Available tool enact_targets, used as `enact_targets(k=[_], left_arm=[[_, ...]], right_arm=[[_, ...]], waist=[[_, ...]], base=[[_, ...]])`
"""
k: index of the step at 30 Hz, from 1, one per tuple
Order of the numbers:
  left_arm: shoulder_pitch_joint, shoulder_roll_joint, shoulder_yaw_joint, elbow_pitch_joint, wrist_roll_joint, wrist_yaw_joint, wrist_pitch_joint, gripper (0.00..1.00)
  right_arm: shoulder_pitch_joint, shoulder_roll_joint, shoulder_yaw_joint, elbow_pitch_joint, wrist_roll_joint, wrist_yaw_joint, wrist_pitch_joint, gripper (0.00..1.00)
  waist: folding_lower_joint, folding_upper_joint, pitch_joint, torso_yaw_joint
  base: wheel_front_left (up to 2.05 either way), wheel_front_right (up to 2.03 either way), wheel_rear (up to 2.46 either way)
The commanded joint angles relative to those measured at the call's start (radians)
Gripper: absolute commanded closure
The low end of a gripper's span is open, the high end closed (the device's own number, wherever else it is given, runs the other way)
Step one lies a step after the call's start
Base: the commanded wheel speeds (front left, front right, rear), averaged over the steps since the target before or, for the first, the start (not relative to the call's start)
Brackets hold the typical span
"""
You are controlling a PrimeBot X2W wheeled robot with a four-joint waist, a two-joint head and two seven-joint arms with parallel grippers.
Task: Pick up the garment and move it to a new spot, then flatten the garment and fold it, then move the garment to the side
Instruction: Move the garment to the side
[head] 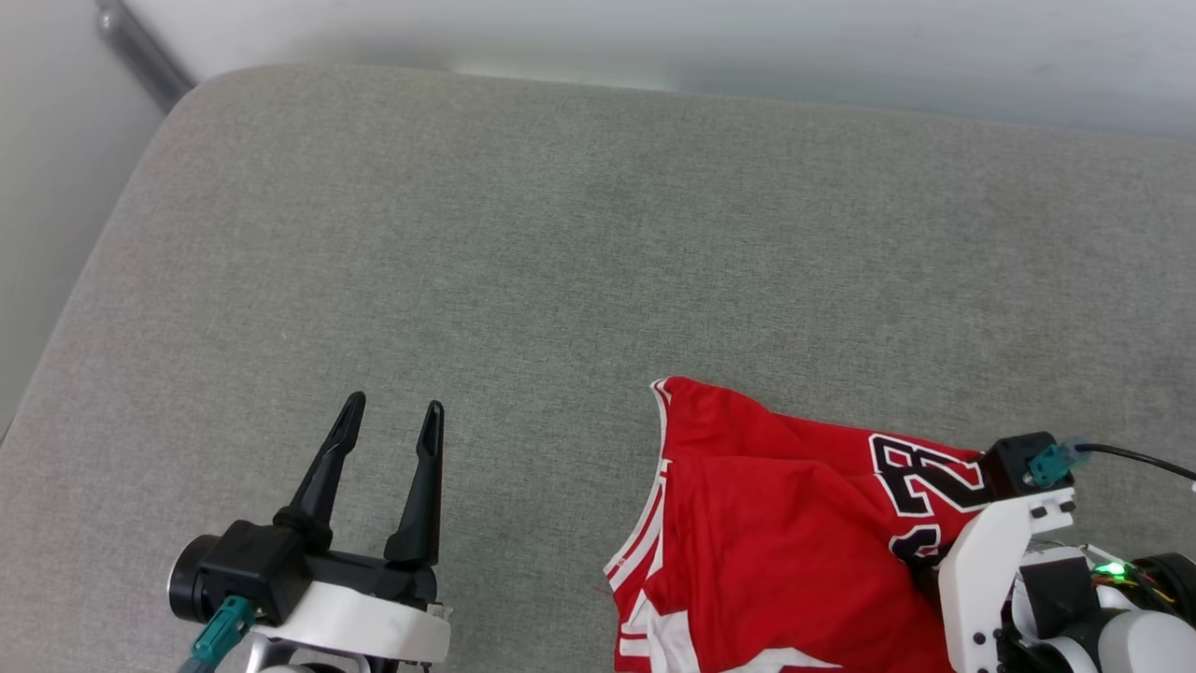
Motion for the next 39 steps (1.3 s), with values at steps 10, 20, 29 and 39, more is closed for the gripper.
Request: enact_targets(k=[10,20,29,39], left_arm=[[-0.004,0.004,-0.004,0.016,-0.004,-0.002,-0.002,0.0],[0.025,0.003,-0.044,0.007,-0.003,-0.002,-0.002,0.0],[-0.052,-0.018,-0.146,-0.004,-0.009,-0.002,-0.002,0.0],[-0.205,0.054,-0.227,-0.016,-0.001,-0.002,-0.002,0.0]], right_arm=[[-0.021,-0.033,0.126,0.139,-0.02,0.001,-0.077,1.0],[-0.189,-0.229,0.316,0.084,-0.133,0.0,-0.168,1.0],[-0.46,-0.588,0.606,0.013,-0.144,0.0,-0.177,1.0],[-0.609,-0.781,0.573,0.116,-0.117,-0.001,-0.274,1.0]], waist=[[0.0,0.0,-0.019,0.008],[0.0,0.0,-0.058,-0.12],[0.0,0.0,0.049,-0.341],[0.0,0.0,0.236,-0.499]], base=[[0.0,0.0,0.0],[0.0,0.0,0.0],[0.0,0.0,0.0],[0.0,0.0,0.0]])
